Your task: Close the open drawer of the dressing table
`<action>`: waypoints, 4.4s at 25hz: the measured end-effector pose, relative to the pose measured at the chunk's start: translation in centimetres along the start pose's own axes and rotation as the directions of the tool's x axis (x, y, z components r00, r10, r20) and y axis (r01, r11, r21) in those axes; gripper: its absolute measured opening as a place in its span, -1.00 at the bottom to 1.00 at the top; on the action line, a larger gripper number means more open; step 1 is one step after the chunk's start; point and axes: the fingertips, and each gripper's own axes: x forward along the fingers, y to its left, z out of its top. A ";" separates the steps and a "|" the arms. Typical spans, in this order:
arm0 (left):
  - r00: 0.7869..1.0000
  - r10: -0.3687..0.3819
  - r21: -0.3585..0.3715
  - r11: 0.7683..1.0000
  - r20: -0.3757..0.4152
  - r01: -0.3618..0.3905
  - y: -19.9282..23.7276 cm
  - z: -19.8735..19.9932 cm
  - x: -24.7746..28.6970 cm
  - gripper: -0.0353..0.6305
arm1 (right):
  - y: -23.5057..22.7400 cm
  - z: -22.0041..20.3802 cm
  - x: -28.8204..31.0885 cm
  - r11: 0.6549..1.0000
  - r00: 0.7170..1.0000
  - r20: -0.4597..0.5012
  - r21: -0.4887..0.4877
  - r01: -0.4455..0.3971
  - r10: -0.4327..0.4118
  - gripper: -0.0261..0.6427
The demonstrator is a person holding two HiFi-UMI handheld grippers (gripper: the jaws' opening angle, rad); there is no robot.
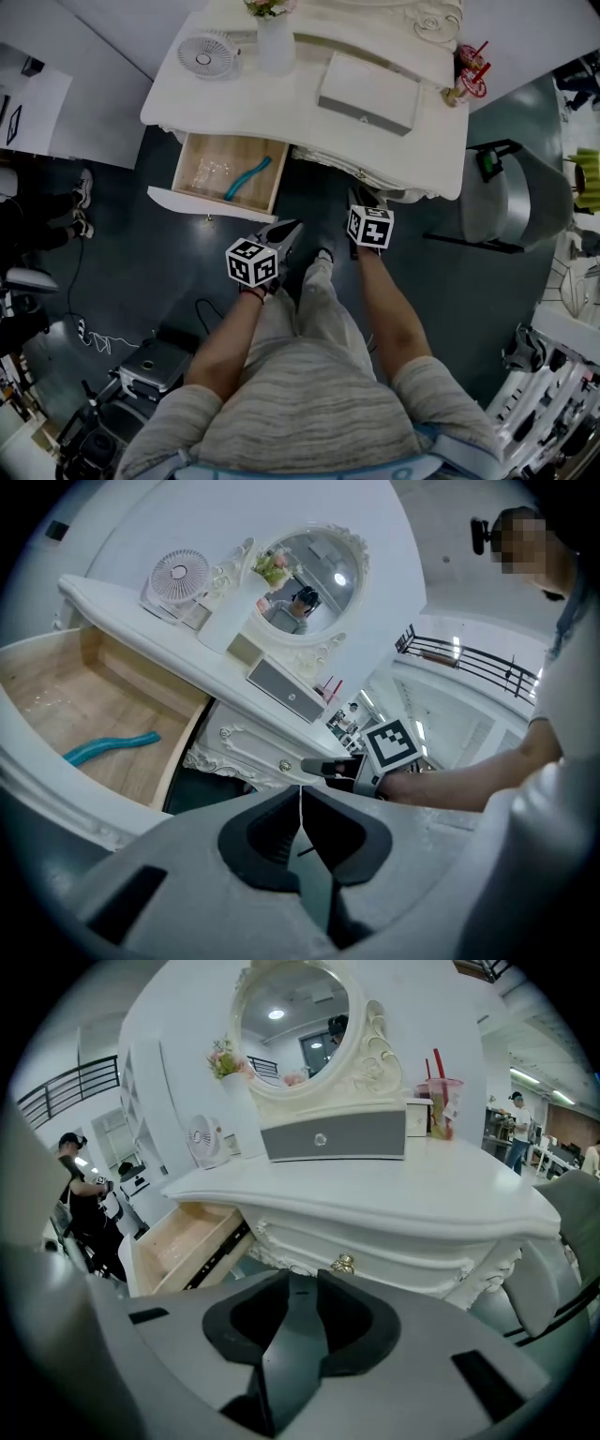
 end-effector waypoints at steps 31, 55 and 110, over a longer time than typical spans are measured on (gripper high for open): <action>0.993 0.091 -0.022 0.996 0.081 -0.089 2.9 -0.6 -10.8 -0.84 | 12.4 -3.4 -8.2 0.983 0.983 0.019 -0.046 -0.179 0.180 -0.88; 0.952 0.307 -0.018 0.952 -0.003 -0.307 10.8 -2.9 -16.5 -0.83 | 15.3 -4.4 -7.6 0.974 0.976 -0.006 -0.060 -0.219 0.219 -0.88; 0.652 0.706 0.227 0.708 -0.277 -0.669 24.9 -3.6 -15.5 -0.34 | 10.5 -2.2 -6.0 0.985 0.985 0.003 0.028 -0.172 0.172 -0.88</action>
